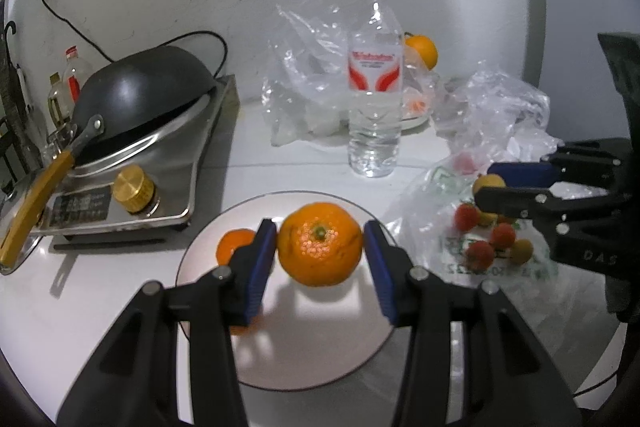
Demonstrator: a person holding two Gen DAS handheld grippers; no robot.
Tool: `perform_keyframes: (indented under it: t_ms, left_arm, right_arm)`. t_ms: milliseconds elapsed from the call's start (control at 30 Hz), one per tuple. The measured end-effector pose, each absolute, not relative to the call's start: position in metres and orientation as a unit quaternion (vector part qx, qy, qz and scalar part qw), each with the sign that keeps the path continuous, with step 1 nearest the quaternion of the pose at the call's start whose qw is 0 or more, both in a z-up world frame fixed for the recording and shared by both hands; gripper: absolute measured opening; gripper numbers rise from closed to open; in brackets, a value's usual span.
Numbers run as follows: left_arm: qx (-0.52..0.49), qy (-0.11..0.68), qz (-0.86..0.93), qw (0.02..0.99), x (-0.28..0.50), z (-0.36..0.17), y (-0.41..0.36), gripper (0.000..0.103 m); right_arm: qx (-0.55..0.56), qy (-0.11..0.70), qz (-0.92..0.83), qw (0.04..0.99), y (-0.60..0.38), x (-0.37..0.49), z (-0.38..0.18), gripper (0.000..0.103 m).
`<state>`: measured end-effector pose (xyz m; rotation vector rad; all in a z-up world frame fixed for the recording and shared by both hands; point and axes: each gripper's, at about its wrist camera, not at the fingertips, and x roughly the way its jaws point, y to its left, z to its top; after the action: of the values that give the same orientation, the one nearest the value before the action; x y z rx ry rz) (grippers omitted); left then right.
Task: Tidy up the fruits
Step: 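Carry the mandarin to the plate with the left tool and release it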
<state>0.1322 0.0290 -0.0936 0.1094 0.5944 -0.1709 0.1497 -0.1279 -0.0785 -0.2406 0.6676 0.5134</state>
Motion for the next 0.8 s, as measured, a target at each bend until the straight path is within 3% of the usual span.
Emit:
perform_keyframes:
  t_ms: [800]
  left_arm:
    - [0.089, 0.369, -0.058, 0.923, 0.218, -0.13, 0.032, 0.047]
  right_arm:
    - [-0.092, 0.34, 0.264, 0.898, -0.123, 0.186, -0.089, 0.028]
